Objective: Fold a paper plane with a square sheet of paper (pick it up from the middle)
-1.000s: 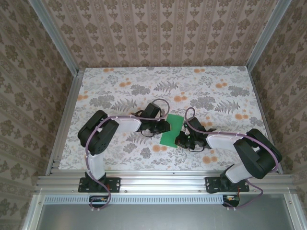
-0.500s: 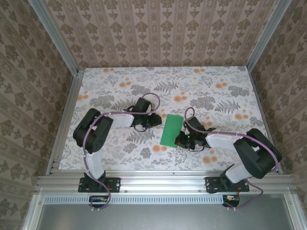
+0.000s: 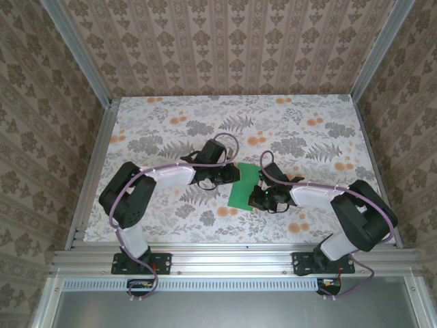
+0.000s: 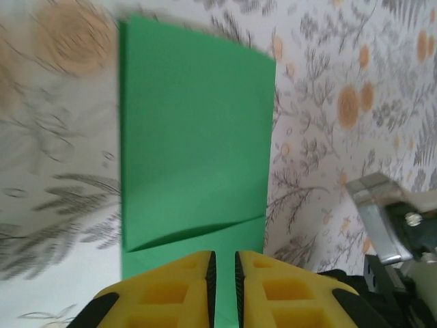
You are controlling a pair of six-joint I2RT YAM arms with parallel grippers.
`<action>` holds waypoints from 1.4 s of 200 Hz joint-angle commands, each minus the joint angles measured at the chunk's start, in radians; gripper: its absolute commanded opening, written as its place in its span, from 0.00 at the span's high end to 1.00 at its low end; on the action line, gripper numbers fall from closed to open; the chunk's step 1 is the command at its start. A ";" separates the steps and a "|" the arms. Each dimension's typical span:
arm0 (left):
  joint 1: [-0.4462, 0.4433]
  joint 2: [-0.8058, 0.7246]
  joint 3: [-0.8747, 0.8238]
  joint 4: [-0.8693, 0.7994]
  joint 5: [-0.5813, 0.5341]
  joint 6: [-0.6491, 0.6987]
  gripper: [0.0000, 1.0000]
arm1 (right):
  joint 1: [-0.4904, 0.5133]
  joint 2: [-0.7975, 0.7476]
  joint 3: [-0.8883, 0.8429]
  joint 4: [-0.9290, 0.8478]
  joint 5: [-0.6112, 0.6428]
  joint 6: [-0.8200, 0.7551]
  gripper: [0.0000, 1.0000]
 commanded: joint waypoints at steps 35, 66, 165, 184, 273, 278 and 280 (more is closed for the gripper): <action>-0.023 0.122 0.025 -0.021 0.042 -0.016 0.87 | 0.008 -0.052 0.037 -0.040 0.002 -0.013 0.91; -0.022 0.137 0.018 -0.042 0.024 0.003 0.87 | 0.010 -0.046 0.066 0.002 -0.061 -0.006 0.89; -0.022 0.136 0.028 -0.102 -0.014 0.039 0.87 | 0.005 0.160 0.071 0.020 -0.112 -0.025 0.88; -0.022 0.139 0.026 -0.103 -0.017 0.039 0.88 | 0.003 0.136 0.033 0.051 -0.130 -0.007 0.87; -0.023 0.150 0.037 -0.123 -0.029 0.045 0.89 | -0.009 0.012 -0.094 0.111 -0.138 0.055 0.85; -0.023 0.151 0.037 -0.123 -0.029 0.044 0.89 | -0.010 0.009 -0.106 0.117 -0.138 0.061 0.85; -0.023 0.150 0.037 -0.122 -0.029 0.044 0.89 | -0.011 0.008 -0.110 0.119 -0.138 0.063 0.85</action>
